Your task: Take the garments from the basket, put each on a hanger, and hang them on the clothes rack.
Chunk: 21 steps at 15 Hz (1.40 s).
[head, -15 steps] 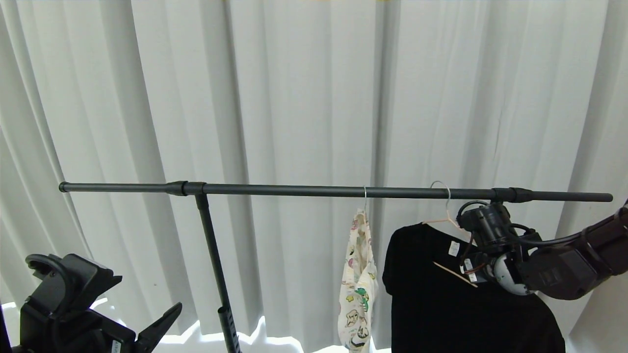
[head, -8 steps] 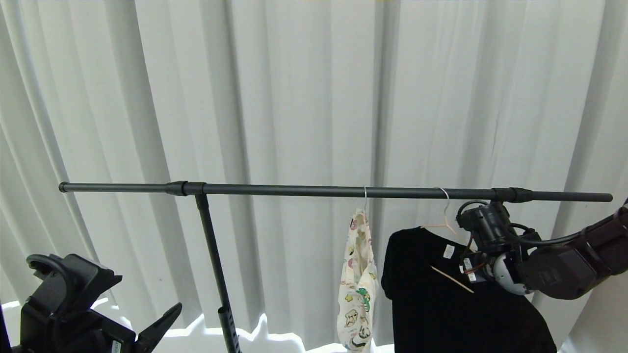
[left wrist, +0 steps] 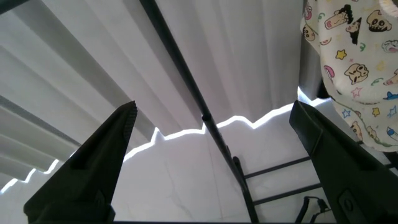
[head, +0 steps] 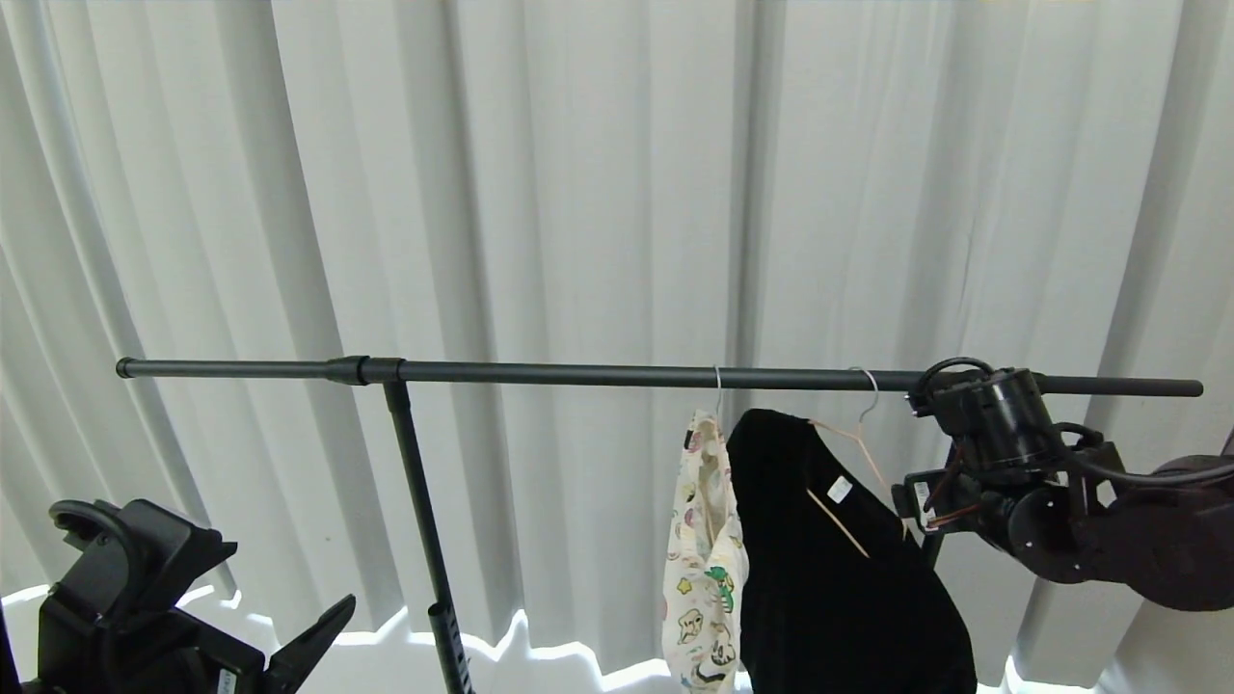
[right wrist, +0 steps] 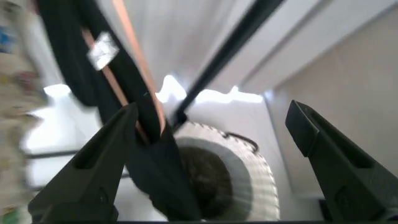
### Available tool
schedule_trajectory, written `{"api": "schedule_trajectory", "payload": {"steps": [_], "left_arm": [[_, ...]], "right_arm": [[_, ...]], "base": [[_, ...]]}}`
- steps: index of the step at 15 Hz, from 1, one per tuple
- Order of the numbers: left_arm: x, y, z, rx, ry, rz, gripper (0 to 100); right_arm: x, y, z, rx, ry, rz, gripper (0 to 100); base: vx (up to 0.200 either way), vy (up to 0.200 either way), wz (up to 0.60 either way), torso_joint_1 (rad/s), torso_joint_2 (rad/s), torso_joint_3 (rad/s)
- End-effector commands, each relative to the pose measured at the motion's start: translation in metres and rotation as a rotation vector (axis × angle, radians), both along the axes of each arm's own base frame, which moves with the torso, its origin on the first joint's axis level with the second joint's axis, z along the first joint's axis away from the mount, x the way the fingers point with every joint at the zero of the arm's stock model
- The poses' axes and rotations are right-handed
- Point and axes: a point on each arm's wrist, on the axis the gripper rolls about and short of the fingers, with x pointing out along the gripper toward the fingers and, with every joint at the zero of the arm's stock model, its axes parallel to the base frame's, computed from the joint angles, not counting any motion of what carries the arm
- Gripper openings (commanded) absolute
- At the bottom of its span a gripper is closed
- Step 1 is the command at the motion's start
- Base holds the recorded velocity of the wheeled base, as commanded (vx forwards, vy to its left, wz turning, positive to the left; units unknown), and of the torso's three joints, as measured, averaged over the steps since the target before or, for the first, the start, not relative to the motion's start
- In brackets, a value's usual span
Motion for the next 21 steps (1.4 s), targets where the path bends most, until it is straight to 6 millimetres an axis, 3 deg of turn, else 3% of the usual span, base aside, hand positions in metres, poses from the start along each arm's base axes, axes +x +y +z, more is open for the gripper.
{"api": "schedule_trajectory", "payload": {"steps": [1, 5, 10, 13, 18, 21], "left_arm": [[0.001, 0.0, 0.001, -0.001, -0.004, 0.004, 100], [0.004, 0.003, 0.005, -0.003, -0.017, 0.026, 100], [0.013, 0.011, 0.018, -0.005, -0.068, 0.096, 100], [0.011, 0.017, 0.018, -0.009, -0.07, 0.146, 100], [0.01, 0.022, 0.017, -0.008, -0.067, 0.185, 100], [-0.012, 0.021, 0.005, -0.009, -0.069, 0.185, 100]], "right_arm": [[-0.018, -0.002, 0.025, 0.046, -0.075, 0.027, 100], [-0.032, -0.018, 0.051, 0.051, -0.148, 0.012, 100], [-0.061, -0.088, 0.09, -0.169, -0.163, -0.088, 100], [-0.092, -0.125, 0.081, -0.299, -0.104, -0.175, 100], [-0.128, -0.142, 0.061, -0.303, -0.079, -0.213, 100], [-0.155, -0.147, 0.05, -0.308, -0.096, -0.248, 100]], "base": [[0.0, 0.0, 0.0, 0.0, 0.0, 0.0], [0.0, 0.0, 0.0, 0.0, 0.0, 0.0], [-0.12, 0.0, 0.0, 0.003, 0.0, 0.002], [-0.2, 0.0, 0.0, -0.007, 0.0, -0.001], [-0.2, 0.0, 0.0, -0.001, 0.0, 0.006], [-0.2, 0.0, 0.0, 0.004, 0.0, 0.001]]}}
